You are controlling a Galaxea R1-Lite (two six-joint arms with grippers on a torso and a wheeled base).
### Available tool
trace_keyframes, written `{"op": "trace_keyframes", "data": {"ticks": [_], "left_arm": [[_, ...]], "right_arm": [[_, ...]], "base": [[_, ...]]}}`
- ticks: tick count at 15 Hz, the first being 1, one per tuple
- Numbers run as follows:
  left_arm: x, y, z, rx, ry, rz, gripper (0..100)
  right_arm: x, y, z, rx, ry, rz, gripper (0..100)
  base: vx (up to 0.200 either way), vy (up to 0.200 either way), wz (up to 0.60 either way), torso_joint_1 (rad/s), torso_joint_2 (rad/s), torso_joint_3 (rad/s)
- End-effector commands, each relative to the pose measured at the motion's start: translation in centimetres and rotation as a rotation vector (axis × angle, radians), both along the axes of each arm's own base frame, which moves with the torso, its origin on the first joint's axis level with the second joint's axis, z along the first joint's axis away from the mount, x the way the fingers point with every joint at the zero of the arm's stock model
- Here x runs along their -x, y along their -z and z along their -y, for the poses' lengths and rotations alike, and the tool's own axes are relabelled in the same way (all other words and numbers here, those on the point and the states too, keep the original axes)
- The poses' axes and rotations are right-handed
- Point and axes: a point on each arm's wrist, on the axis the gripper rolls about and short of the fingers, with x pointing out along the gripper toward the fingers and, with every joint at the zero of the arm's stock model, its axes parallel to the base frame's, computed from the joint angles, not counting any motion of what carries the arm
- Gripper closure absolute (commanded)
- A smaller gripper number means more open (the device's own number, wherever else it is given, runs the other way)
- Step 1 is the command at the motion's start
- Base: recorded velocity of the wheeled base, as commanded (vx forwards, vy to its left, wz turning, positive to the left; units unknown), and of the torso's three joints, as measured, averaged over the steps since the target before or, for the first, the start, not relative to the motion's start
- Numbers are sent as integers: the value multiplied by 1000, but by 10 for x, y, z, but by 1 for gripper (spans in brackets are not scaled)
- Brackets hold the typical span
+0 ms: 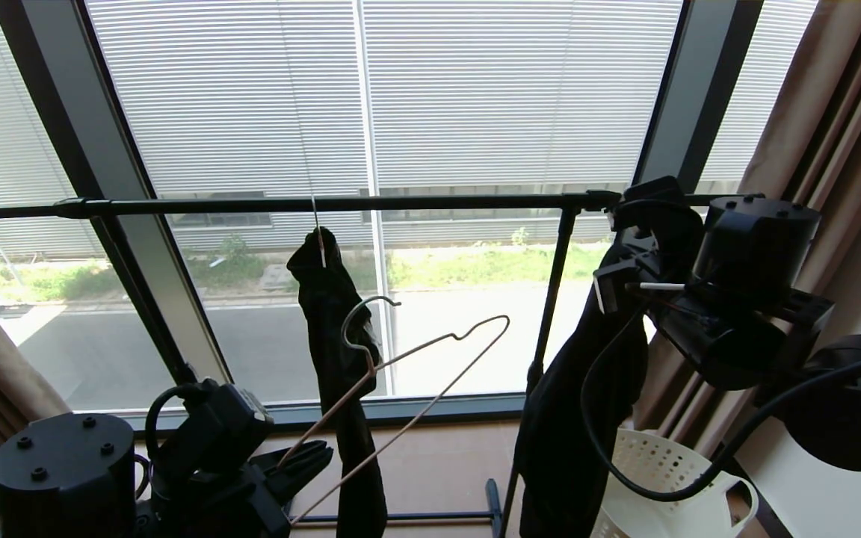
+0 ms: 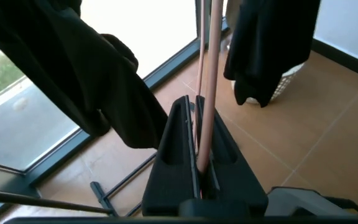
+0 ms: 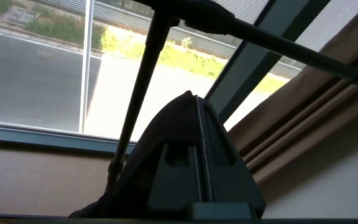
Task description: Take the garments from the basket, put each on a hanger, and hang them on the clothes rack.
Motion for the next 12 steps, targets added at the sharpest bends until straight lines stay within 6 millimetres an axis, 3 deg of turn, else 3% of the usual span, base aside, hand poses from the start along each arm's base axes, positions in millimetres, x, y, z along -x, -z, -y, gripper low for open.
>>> {"op": "trace_keyframes", "data": {"ticks": [1,8,12], "left_arm": [[0,4,1,-4,17,-23,100],[-1,5,6,40,141,-61,100],[-6,3,9,58,135,-67,100]], "right_arm": [[-4,7,-3,8,-5,-19,100],[-25,24,-15,-7,-5,8,100],[-19,29,-25,1,-39,-6,100]], "base": [[0,0,0,0,0,0],[0,0,0,0,0,0],[0,0,0,0,0,0]]}}
